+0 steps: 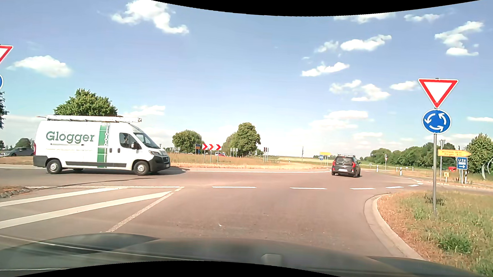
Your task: Follow the waypoints while adhering to traffic rules and regulations
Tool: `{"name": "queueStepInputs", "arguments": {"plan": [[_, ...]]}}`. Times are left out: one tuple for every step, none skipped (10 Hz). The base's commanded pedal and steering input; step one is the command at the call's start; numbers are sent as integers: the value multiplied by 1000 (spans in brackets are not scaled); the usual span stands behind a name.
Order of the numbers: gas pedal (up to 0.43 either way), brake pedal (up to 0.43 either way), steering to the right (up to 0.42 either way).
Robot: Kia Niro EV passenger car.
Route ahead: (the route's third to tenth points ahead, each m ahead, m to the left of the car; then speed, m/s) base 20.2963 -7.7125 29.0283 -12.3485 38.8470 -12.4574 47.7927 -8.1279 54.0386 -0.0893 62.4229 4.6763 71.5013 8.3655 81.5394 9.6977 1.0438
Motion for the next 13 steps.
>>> {"name": "queueStepInputs", "arguments": {"plan": [[0, 6, 41], [0, 6, 40], [0, 6, 39], [0, 12, 40], [0, 43, 40], [0, 61, 40], [0, 61, 40], [0, 73, 40], [0, 110, 40], [0, 134, 40], [0, 140, 40], [0, 140, 40], [0, 146, 40]]}}
